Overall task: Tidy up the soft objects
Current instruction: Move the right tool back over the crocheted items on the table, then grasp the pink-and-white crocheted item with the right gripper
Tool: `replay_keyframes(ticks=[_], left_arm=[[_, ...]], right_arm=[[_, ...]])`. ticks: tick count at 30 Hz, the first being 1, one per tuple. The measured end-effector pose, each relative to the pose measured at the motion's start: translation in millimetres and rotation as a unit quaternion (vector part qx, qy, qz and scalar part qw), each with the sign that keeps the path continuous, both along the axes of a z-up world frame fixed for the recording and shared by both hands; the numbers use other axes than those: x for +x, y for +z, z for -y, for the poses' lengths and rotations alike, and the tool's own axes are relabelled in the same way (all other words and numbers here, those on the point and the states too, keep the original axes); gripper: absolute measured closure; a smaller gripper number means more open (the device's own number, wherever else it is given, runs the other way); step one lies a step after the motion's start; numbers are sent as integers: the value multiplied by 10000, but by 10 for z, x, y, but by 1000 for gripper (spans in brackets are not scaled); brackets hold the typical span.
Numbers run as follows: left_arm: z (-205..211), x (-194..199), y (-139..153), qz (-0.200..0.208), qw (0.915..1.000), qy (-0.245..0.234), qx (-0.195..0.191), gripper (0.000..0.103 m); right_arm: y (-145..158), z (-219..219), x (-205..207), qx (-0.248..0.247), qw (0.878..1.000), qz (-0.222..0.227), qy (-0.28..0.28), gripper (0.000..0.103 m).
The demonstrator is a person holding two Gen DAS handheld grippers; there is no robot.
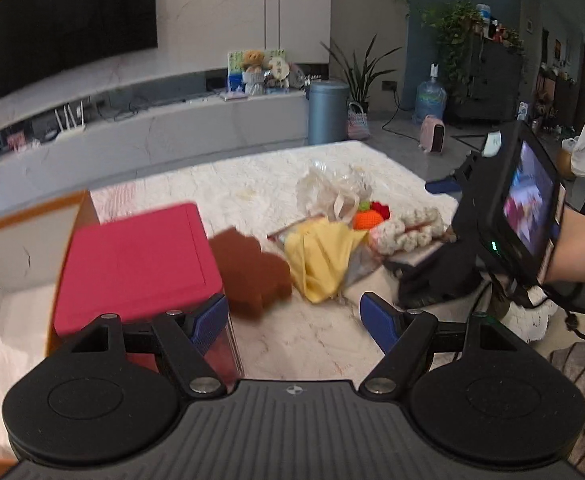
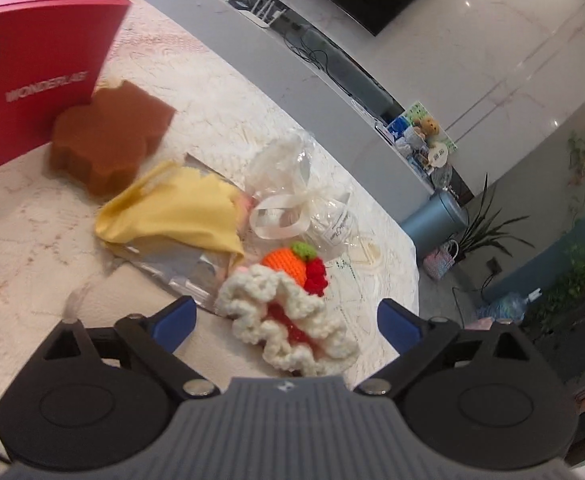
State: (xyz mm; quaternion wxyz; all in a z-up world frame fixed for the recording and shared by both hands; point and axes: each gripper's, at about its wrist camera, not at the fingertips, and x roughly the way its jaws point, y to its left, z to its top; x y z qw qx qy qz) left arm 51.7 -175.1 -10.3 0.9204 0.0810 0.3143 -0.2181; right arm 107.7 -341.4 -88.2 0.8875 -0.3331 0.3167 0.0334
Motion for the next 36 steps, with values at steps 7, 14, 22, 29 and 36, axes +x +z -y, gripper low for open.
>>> replay_keyframes(ticks=[7,14,22,29,36], left_arm=[[19,-68,6,100,9999,-92,83,14],[-83,-4,-13,-217,9993,-98,-285,14],[-108,-13,-7,-147,9997,135,-156,14],[-151,-39,-20,-115,9997,220,-30,14],[-132,-47,-23,-121,9995,272,70,14]], right_arm=[[-128,83,118,353,9990,-141,-222,9],[-5,263,139,1142,9910,-355,-596,43],[88,294,88,1509,9839,-391,-878,64],[442,398,-166,2469,9615,-259,-1181,70],[740,530,-568,3938,9172,-283,-538,71]])
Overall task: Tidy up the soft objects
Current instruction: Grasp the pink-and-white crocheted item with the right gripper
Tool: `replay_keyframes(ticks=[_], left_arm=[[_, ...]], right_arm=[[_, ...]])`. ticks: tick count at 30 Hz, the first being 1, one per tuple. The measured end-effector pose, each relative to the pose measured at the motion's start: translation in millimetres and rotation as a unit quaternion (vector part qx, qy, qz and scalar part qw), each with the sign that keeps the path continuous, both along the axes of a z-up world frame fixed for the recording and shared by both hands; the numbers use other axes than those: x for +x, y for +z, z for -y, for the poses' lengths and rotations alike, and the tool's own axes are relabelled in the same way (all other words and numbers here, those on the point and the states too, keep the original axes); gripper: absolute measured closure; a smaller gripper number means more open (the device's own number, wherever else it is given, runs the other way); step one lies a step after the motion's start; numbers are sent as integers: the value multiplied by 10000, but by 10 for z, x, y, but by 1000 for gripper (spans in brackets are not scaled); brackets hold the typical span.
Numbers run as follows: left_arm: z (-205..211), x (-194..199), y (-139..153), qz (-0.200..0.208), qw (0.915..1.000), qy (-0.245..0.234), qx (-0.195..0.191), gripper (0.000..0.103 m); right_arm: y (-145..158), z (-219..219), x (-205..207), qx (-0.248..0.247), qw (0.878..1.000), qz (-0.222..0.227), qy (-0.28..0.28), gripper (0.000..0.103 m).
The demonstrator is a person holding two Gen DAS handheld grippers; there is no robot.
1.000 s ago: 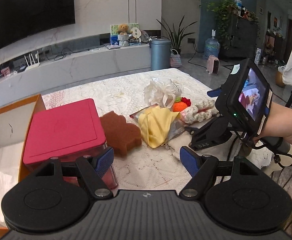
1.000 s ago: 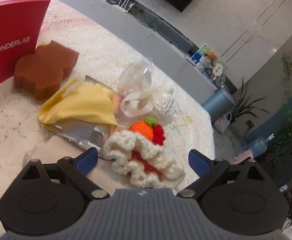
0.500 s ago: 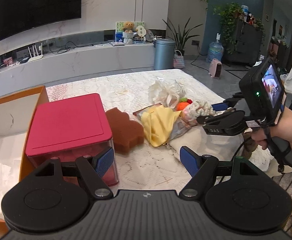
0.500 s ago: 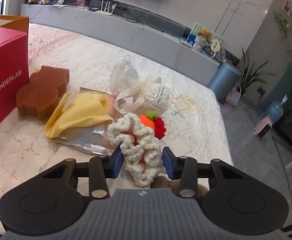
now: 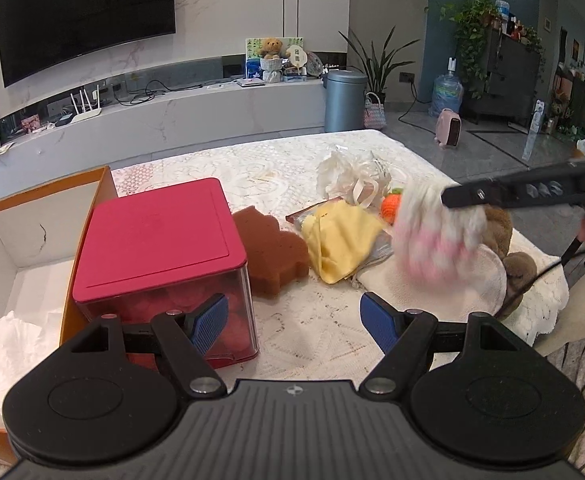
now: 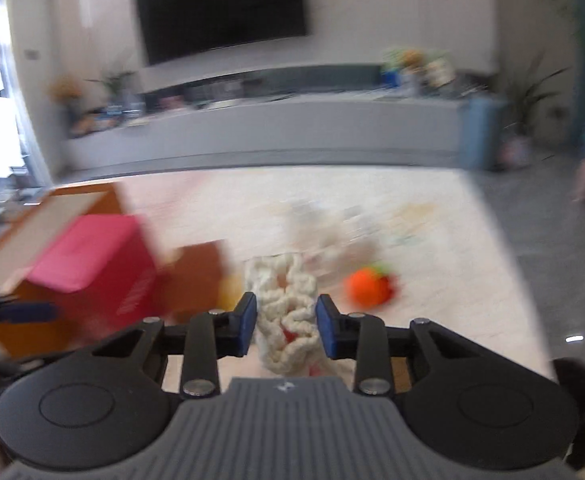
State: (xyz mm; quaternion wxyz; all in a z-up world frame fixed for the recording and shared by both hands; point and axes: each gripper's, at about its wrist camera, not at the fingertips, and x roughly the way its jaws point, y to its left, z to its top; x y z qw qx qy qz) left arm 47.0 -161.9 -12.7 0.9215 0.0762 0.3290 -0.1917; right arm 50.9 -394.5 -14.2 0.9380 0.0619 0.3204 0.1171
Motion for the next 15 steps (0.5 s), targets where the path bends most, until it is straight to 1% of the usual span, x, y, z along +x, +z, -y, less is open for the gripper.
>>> replay_keyframes(ticks=[1,2,6,8,9,10,11,12,13,14,15], left_arm=[[-2,4,-6,-20,10000,16,5,14],[-6,12,-9,-44,10000,34,-2,14],[-18,35,-33,-122,9999,73,7,14],[-20,31,-41,-102,9999,75,54,14],[-25,31,-41,-84,9999,79,84,14],[-37,36,-36,-71,9999,103,112,14],[-53,43,-28,-61,9998,139,119,14],[-74,49,-15,-52,9998,175,97,14],[-96,53,-1,-50,9998,204,68,14],[-119,64,15,-52,9997,224,45,14],[-141,72,34,-56,9997,247,37,14]], right_arm=[[-22,-22,-23,18,9999,-47,141,76],[-55,-48,-27,-22,9996,-137,244,77],[-291,-153,80,-450,9957,-729,357,76],[-406,-204,112,-617,9914,-1011,555,73],[-440,-250,96,-768,9887,-1070,717,64],[-461,-282,65,-893,9860,-1097,884,49],[-459,-329,28,-969,9833,-1093,1090,41],[-466,-360,-33,-1013,9807,-1041,1310,29],[-448,-409,-83,-1051,9777,-958,1542,25],[-434,-459,-126,-1087,9740,-890,1779,24],[-424,-512,-155,-1168,9691,-871,1988,21]])
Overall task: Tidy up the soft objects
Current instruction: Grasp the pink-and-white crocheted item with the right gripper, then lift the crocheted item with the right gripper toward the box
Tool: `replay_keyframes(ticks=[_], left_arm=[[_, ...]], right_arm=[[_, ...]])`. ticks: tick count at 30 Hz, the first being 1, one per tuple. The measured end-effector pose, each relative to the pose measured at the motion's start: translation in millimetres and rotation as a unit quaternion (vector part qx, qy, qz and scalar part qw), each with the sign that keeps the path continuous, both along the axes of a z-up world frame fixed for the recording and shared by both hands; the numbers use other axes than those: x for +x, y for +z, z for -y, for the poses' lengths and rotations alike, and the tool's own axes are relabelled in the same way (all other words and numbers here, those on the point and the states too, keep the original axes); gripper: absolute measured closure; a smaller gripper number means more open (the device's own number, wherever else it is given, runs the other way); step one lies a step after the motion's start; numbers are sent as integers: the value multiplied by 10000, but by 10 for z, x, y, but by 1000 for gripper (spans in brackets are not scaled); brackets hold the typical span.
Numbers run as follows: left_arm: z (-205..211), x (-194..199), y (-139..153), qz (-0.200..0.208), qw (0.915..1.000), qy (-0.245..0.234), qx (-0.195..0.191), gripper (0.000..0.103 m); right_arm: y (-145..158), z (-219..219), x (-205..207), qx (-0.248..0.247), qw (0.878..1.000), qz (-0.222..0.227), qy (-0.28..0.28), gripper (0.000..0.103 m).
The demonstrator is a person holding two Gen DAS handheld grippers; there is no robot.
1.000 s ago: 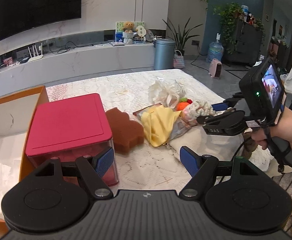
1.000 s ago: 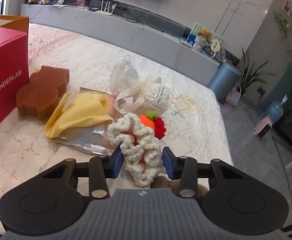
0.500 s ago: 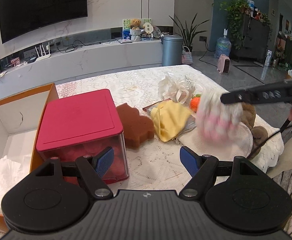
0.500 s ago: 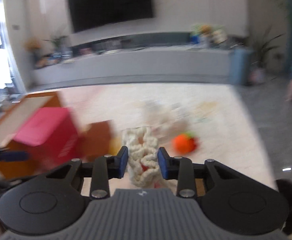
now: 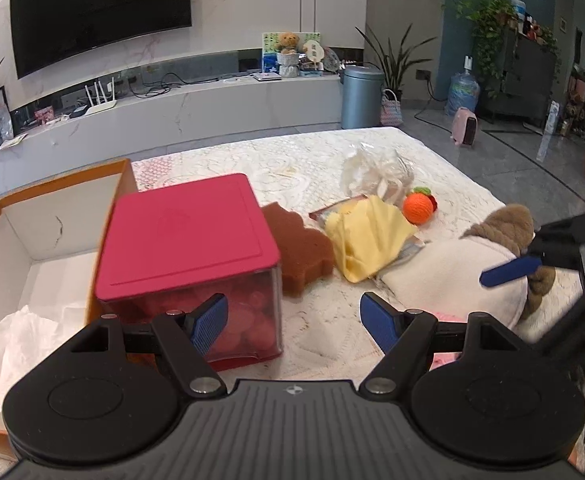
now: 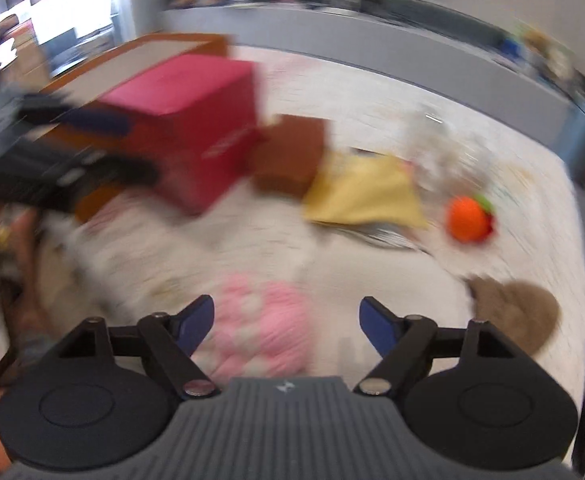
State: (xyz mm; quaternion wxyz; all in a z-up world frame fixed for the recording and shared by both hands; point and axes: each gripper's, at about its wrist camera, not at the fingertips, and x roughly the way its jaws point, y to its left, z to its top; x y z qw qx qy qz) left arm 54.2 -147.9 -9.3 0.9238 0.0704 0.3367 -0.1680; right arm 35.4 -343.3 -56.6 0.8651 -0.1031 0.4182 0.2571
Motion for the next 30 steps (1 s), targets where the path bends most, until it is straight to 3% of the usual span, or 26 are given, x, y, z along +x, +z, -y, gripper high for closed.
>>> replay_keyframes(ticks=[2,4,7,9,10,14,17,20,25,30], left_arm=[[-59,24,43,13,10000,71,15,14],[-123,18,81,87,9999,114,-7,14],[-195,24,96,209,9993,299,8,14],[-225,46,110,204,9993,316,37,14],[-243,52,123,203,9992,333,8,14],[-314,46,171,265,9991,304,-102,14],[-364,83,173,255,9987,420,-97,14],[-419,127,171,179,9985,491,-181,14],[-508,158,158,104,9980,558,-278,14],[-557,173,146,43,9978,582,-311,14]], right_arm=[[10,-190,-50,-651,9963,173,525,10],[20,-391,-166,-1491,9787,575,1290,6],[74,-431,-9,-1594,9722,272,1692,5],[48,-478,109,-1871,9611,133,2028,5],[24,-521,134,-2081,9487,82,2381,5],[-80,-682,138,-2836,8773,165,3868,5],[-117,-789,206,-2905,8461,-202,4465,6],[-213,-921,192,-3132,8052,-299,5026,11],[-473,-1077,288,-3349,7857,-642,5162,15],[-564,-1099,353,-3282,7861,-938,5154,18]])
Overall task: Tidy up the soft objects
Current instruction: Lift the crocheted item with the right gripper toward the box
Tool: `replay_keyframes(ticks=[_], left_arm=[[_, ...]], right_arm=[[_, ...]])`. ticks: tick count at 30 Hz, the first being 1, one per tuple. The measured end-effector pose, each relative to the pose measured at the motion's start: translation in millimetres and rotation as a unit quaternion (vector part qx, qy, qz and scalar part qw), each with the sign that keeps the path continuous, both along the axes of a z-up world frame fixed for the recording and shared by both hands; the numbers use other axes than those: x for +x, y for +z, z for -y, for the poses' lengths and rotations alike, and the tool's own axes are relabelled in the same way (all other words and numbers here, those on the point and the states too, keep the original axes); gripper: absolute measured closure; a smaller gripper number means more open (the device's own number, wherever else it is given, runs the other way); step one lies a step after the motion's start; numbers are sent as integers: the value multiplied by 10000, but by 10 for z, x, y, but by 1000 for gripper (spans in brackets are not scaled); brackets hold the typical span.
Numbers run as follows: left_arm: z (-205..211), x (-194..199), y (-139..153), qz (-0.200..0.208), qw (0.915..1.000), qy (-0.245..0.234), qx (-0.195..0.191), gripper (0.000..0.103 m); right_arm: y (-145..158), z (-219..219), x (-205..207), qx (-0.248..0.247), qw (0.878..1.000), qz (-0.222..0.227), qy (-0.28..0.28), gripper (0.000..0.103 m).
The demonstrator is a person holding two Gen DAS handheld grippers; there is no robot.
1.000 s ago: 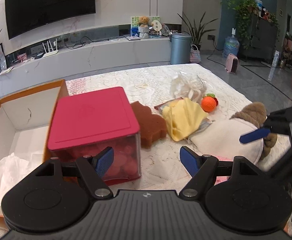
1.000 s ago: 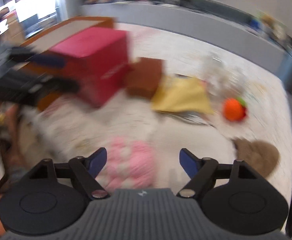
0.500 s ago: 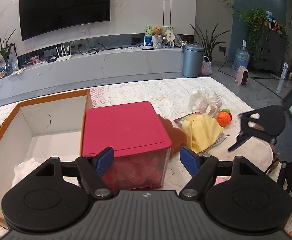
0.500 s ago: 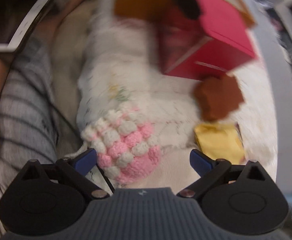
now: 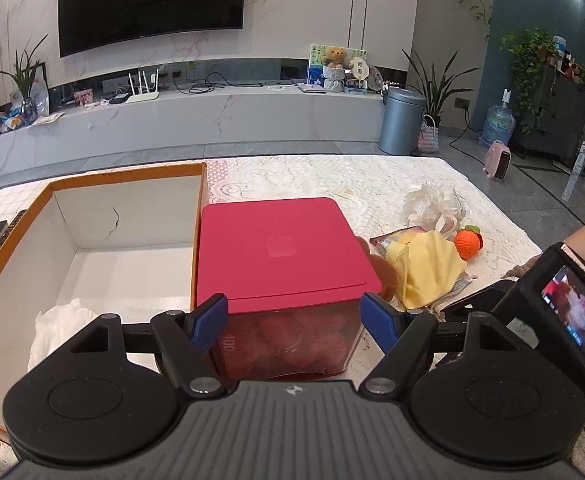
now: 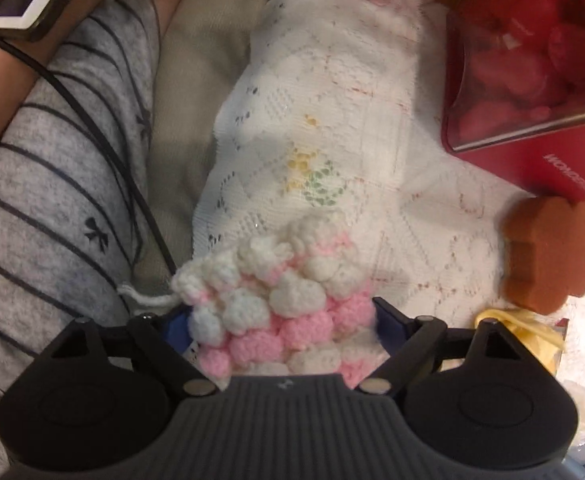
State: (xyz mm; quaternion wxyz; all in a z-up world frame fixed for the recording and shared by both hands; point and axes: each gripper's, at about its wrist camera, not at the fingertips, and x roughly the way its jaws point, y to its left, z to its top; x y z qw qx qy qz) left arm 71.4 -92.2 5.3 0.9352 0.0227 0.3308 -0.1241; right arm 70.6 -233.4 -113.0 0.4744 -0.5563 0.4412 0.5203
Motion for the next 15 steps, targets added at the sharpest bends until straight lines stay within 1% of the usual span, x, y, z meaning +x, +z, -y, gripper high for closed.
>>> replay_keyframes(ticks=[1,2,3,4,6,8,9,11,13,15], left_arm=[[-4,6,-3,-16,10000,8,-8,14],[-10,11,-6,-31,10000,16,-18,14],[-16,9,-8,-44,10000,20,-28,14],[-16,6,-9,-53,10000,11,-34,14],[-7,4,-8,-60,10000,-26,-18,14],[-3,-9,0,-40,10000,-33,-6,14],[-3,-16,8,-27,10000,-38,-7,14],[-6,-19,27,-3,10000,-40,-32,14],[-23,-35,55,30,10000,-29,-69,14],[-30,-52,87,56,9999,-20,-104,14]], right_arm=[[22,3,29,36,9999,-45,-110,23],[75,15,65,165,9993,-104,-313,28],[144,28,107,377,9977,-154,-545,35],[216,54,138,634,9951,-164,-739,37],[370,117,177,1210,9874,-25,-1023,37],[517,191,213,1769,9741,121,-1403,37],[599,245,245,2112,9628,112,-1681,37],[747,408,317,2852,9297,124,-2328,37],[864,532,241,3434,8948,624,-2783,37],[985,704,199,4020,8513,889,-3252,37]])
